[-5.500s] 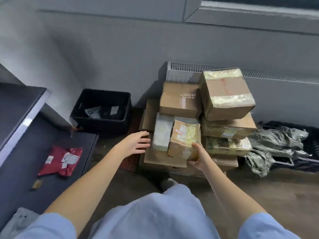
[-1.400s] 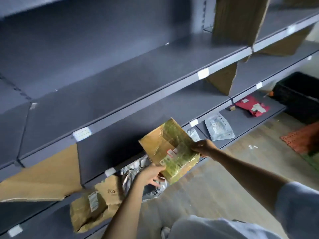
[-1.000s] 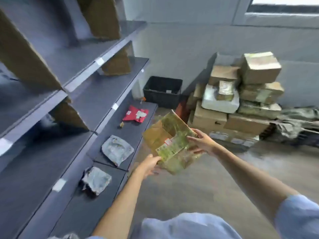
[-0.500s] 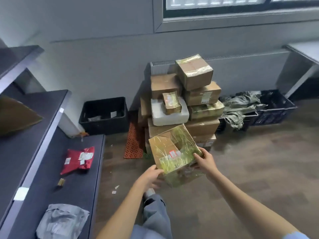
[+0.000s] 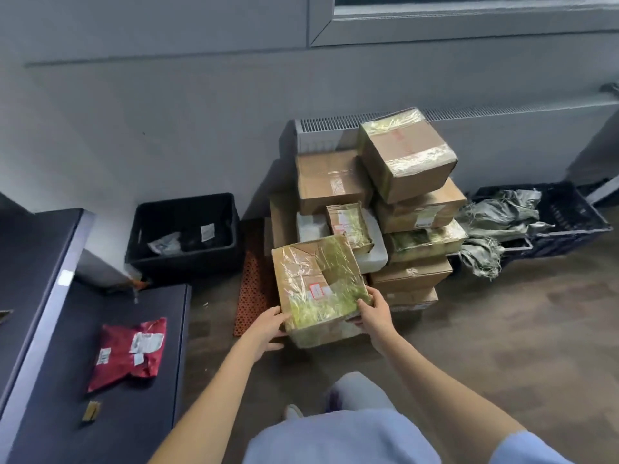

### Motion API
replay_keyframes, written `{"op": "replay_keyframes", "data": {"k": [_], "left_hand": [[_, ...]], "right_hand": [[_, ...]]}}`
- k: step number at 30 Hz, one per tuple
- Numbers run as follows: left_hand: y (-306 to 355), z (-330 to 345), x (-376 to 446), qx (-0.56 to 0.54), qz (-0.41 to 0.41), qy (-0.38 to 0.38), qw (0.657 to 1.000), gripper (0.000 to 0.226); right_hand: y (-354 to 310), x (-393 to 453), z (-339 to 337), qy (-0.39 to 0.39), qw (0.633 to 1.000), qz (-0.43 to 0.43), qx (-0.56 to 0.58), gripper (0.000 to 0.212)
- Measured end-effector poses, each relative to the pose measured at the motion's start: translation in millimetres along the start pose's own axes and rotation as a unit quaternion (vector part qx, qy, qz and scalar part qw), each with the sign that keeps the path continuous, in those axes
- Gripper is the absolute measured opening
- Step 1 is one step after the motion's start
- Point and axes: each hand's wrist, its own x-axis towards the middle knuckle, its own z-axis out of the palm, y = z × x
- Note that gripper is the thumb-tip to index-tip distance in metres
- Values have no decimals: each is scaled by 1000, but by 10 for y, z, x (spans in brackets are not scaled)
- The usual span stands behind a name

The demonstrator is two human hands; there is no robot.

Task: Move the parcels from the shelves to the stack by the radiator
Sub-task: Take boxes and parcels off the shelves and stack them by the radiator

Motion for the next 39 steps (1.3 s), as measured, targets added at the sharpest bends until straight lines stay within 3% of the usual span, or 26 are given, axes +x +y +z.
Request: {"op": "replay_keyframes", "data": {"k": [4, 8, 12, 16, 26, 30, 32, 34, 36, 39], "left_hand": [[258, -164, 362, -29, -21, 49, 998, 47], [526, -251, 661, 52, -71, 95, 992, 46], [844, -336, 1006, 105, -66, 135, 983, 43], [1021, -292, 1231, 146, -114, 124, 975, 37], [1189, 48, 1453, 102, -170, 91, 976, 35], [1169, 179, 1498, 72, -172, 84, 979, 36], [1147, 236, 1490, 46, -186, 68, 979, 36], [1149, 288, 1463, 36, -183, 54, 981, 37], [1182, 317, 1393, 24, -167, 67, 983, 36], [1129, 280, 1213, -11, -137, 106, 985, 36]], "right_hand": [[-218, 740, 305, -3, 999, 42, 7, 31], [-443, 1447, 598, -20, 996, 84, -31, 35], [-619, 2117, 808, -49, 992, 109, -43, 37], [-654, 2574, 924, -47, 989, 130, -58, 40], [-837, 3217, 624, 51, 985, 162, -34, 49], [-918, 3351, 580, 22, 981, 157, -114, 49], [-963, 3346, 543, 92, 965, 139, -205, 45], [-965, 3295, 560, 125, 954, 161, -221, 48], [-984, 3058, 638, 59, 949, 142, -276, 60], [-957, 2567, 831, 29, 919, 14, -394, 72]]}}
